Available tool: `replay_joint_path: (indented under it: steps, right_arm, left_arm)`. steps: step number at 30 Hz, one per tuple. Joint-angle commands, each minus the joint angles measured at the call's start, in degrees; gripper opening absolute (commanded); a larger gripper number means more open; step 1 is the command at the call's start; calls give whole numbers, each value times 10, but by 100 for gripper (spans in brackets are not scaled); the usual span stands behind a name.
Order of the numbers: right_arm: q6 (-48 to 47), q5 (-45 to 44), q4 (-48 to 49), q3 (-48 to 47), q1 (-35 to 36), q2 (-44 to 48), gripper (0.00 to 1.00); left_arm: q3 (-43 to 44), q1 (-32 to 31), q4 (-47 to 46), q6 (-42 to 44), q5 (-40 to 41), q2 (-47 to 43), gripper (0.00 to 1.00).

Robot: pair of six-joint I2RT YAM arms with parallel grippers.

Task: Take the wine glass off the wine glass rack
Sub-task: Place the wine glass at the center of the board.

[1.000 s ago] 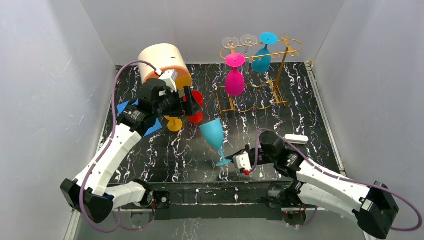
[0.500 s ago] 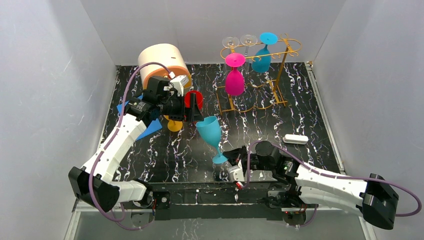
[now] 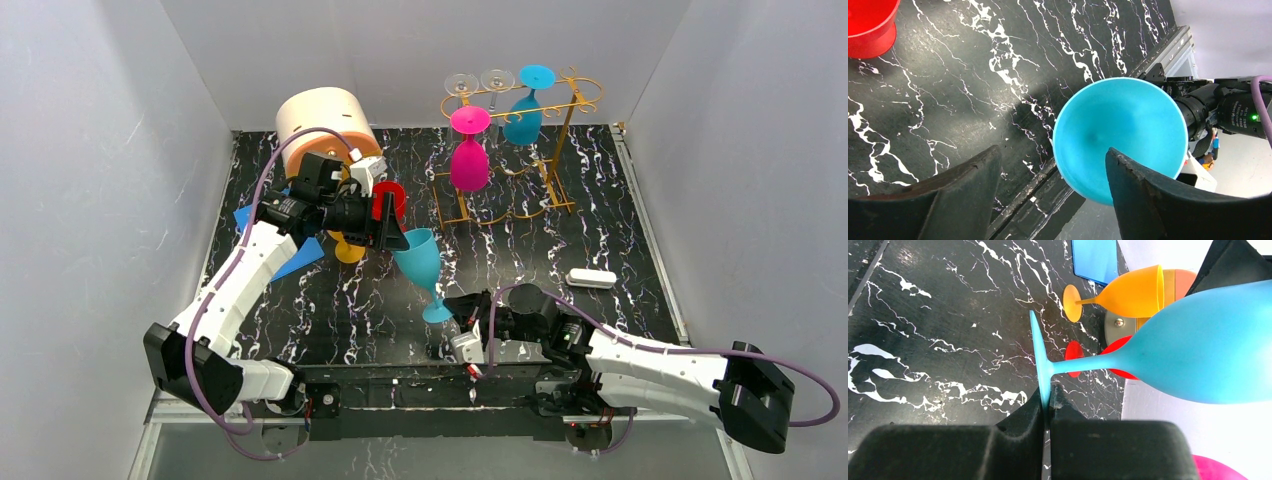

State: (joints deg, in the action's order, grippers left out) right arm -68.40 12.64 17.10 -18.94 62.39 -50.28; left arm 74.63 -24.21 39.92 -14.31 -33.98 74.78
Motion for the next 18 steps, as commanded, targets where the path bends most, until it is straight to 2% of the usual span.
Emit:
replay_joint_path:
  steps: [1, 4, 11, 18]
  right_arm:
    - [-16, -5, 49, -4, 4, 1, 1]
    - [-21, -7, 49, -7, 4, -1, 1]
    - [-38, -23, 41, -17, 4, -11, 1]
    - [-44, -24, 27, -28, 5, -19, 1]
  left_arm:
    - [-10, 2, 7, 5, -21, -2, 69]
    - [-16, 2, 3, 1, -29, -1, 59]
    - [-26, 1, 0, 8, -61, 0, 44]
    - [-25, 1, 12, 23, -80, 2, 26]
